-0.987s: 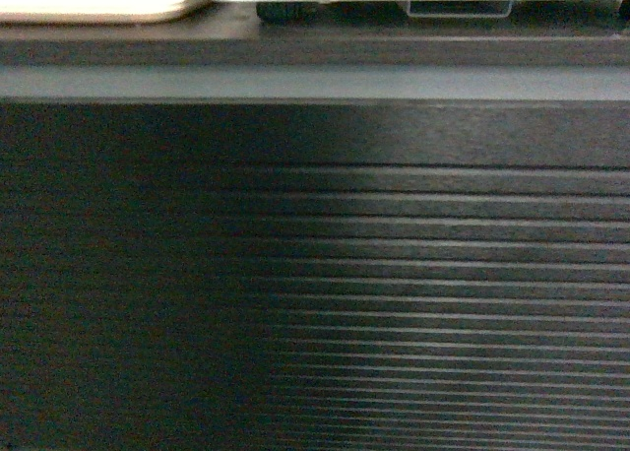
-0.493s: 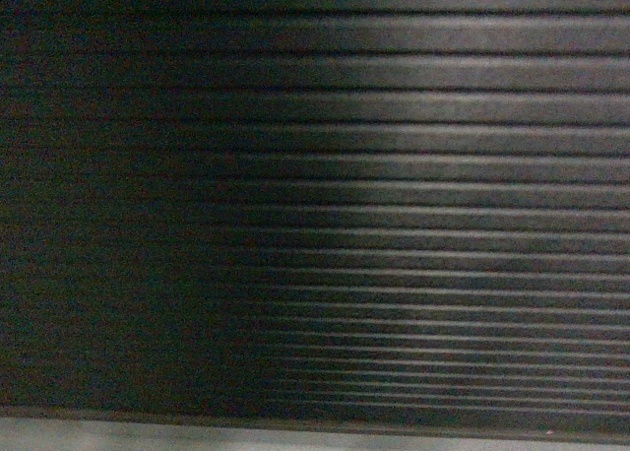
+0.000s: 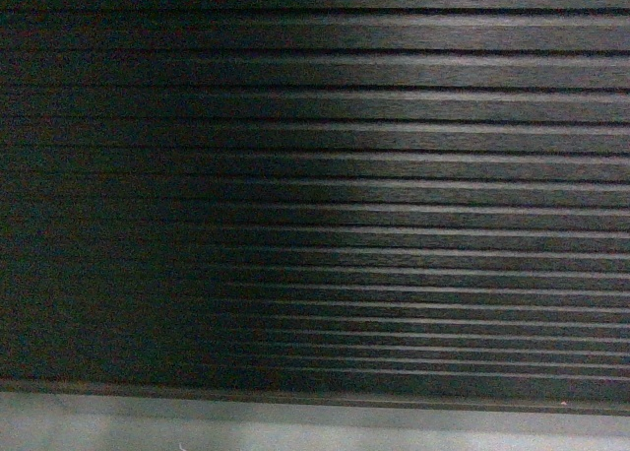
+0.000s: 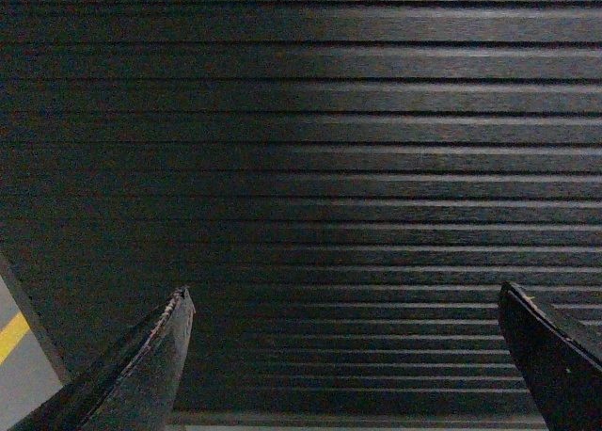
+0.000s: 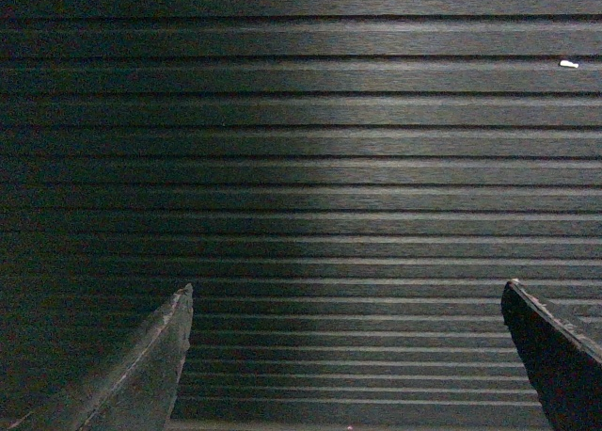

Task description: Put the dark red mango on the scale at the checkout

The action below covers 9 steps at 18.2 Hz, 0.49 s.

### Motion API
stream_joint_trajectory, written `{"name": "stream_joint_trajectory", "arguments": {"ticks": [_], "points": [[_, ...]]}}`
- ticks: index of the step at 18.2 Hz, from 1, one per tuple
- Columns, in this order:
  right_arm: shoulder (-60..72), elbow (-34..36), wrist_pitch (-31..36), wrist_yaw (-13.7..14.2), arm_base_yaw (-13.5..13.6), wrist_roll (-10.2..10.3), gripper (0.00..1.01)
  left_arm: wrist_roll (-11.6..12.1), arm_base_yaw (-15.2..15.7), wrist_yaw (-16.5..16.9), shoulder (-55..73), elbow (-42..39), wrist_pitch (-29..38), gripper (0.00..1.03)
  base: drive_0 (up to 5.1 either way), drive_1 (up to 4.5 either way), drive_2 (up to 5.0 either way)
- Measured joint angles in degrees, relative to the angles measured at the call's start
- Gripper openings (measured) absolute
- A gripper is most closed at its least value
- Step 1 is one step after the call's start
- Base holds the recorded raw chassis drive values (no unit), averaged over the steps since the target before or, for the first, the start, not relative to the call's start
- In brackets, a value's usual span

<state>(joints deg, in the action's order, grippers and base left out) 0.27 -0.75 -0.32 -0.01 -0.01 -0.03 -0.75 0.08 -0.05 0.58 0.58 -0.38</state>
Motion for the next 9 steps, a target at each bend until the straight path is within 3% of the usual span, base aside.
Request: {"name": "stream_joint_trajectory", "arguments": {"ticks": [9], "points": [[0.0, 0.0, 0.0, 0.0, 0.0, 0.0, 0.98, 0.0, 0.0, 0.0, 0.0, 0.0, 0.0, 0.98, 0.0, 0.0, 0.0]]}}
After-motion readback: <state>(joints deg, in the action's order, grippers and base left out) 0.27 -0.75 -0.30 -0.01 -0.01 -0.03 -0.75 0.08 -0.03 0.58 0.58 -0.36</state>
